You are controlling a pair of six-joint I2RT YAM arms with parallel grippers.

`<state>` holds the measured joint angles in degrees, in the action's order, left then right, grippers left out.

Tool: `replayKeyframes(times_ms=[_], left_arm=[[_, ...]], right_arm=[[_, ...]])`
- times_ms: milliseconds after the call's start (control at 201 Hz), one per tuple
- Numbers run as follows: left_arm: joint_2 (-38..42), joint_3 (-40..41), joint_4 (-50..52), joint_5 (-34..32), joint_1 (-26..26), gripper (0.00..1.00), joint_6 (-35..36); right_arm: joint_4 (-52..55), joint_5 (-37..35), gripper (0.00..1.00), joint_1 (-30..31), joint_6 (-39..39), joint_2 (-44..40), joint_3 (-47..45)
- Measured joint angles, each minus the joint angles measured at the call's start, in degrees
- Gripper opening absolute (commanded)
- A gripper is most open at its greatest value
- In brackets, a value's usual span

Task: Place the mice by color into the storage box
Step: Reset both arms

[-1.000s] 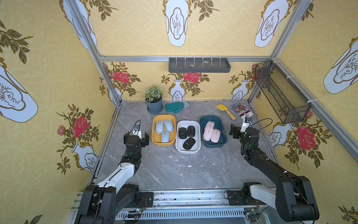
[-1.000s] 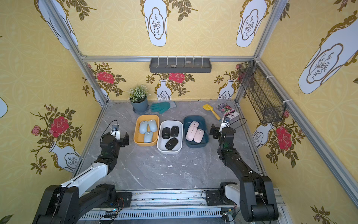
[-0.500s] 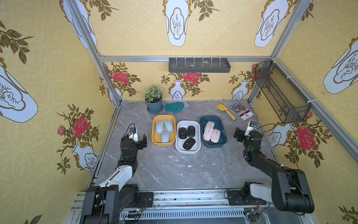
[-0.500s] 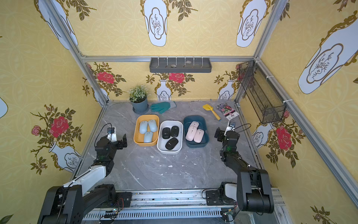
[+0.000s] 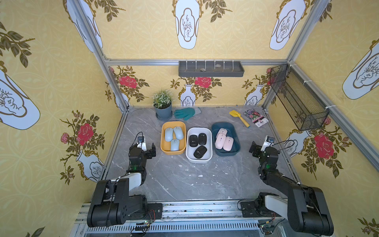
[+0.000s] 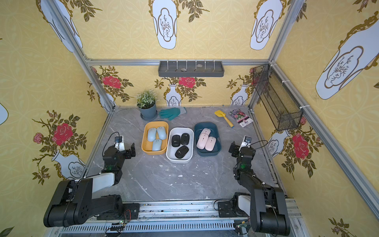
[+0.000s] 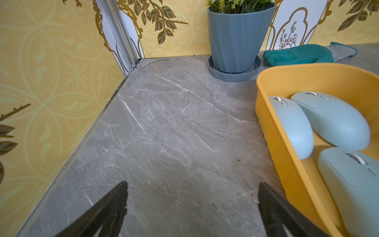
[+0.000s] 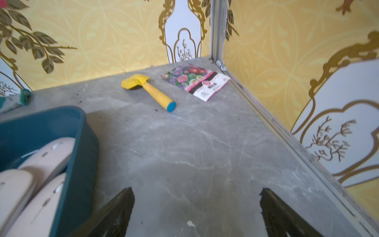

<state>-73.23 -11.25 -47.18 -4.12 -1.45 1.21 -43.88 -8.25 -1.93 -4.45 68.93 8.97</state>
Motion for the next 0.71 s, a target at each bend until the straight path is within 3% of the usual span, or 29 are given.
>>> replayKeyframes(times_ms=[139, 707], left_arm=[[0.5, 0.0, -0.8, 0.0, 0.0, 1.0, -0.2], [-0.1, 1.0, -4.4, -0.2, 0.0, 1.0, -0.2]], right_arm=[[-9.9, 1.3, 0.97, -0.2, 0.1, 12.1, -2.6], [-14.0, 7.1, 0.98, -2.2, 0.0, 13.2, 0.9]])
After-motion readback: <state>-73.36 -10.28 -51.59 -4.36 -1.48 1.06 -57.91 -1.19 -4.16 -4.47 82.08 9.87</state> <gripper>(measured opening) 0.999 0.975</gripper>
